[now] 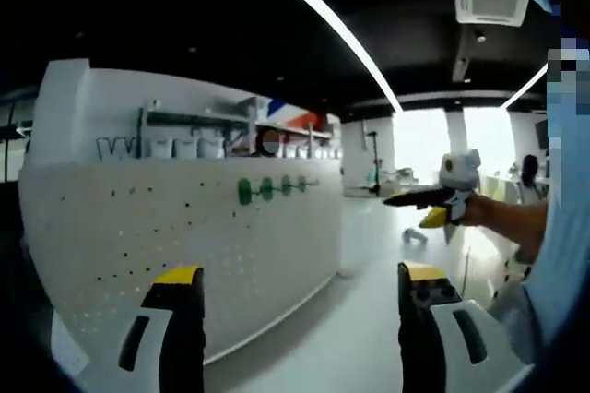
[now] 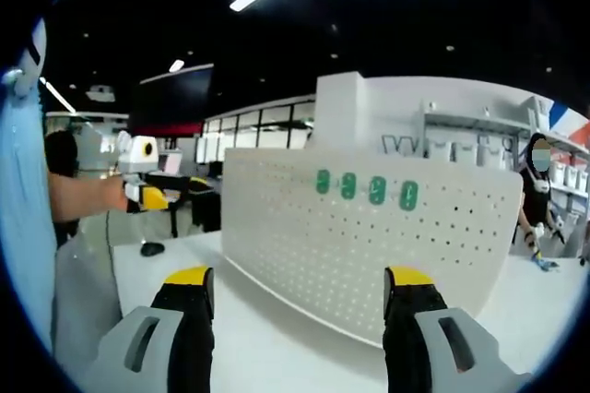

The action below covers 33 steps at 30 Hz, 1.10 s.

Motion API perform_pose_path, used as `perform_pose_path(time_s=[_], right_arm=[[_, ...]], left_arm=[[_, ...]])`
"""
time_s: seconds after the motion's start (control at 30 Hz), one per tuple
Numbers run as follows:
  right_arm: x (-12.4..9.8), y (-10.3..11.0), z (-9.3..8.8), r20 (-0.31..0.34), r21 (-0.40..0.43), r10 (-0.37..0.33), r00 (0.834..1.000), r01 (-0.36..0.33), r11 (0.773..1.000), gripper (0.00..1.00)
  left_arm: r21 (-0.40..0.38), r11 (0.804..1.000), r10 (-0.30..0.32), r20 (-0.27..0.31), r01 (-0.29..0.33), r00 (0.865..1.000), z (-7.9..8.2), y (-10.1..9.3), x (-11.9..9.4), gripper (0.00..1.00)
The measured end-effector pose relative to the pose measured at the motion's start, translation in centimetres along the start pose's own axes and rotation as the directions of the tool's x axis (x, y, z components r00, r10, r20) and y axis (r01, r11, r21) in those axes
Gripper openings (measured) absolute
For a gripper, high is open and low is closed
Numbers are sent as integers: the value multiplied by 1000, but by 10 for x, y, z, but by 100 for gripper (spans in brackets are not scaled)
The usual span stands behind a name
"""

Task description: Insert the hook assembly into the mounting plate slot until the hook locks in place.

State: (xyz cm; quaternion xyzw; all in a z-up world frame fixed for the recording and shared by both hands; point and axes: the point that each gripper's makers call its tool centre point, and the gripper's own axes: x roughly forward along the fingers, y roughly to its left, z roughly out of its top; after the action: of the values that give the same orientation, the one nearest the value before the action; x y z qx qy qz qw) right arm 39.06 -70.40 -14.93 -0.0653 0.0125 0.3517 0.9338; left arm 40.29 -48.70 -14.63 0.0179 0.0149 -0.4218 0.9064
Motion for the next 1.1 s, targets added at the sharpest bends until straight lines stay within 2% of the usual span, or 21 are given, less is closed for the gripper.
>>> perform_pose_path(time_s=[0.3,0.47,0.6,0.8,1.1], right_arm=[[-6,4,0,5,2,-3,1000,3,1000,76],[-9,8,0,6,1,-5,1000,5,1000,76],[-12,9,0,8,0,-9,1000,9,1000,76],[-15,12,0,7,-9,-11,1000,11,1000,76],[-14,14,0,12,0,-7,1000,7,1000,76]], left_arm=[[-12,999,51,-34,-51,998,-23,-11,-23,88],[-42,995,85,-33,-86,996,-31,-8,-34,88],[-41,993,110,-30,-111,993,-32,-7,-39,87],[0,992,123,-63,-123,990,-37,-6,-43,87],[-15,988,151,-62,-152,987,-38,-1,-49,86]])
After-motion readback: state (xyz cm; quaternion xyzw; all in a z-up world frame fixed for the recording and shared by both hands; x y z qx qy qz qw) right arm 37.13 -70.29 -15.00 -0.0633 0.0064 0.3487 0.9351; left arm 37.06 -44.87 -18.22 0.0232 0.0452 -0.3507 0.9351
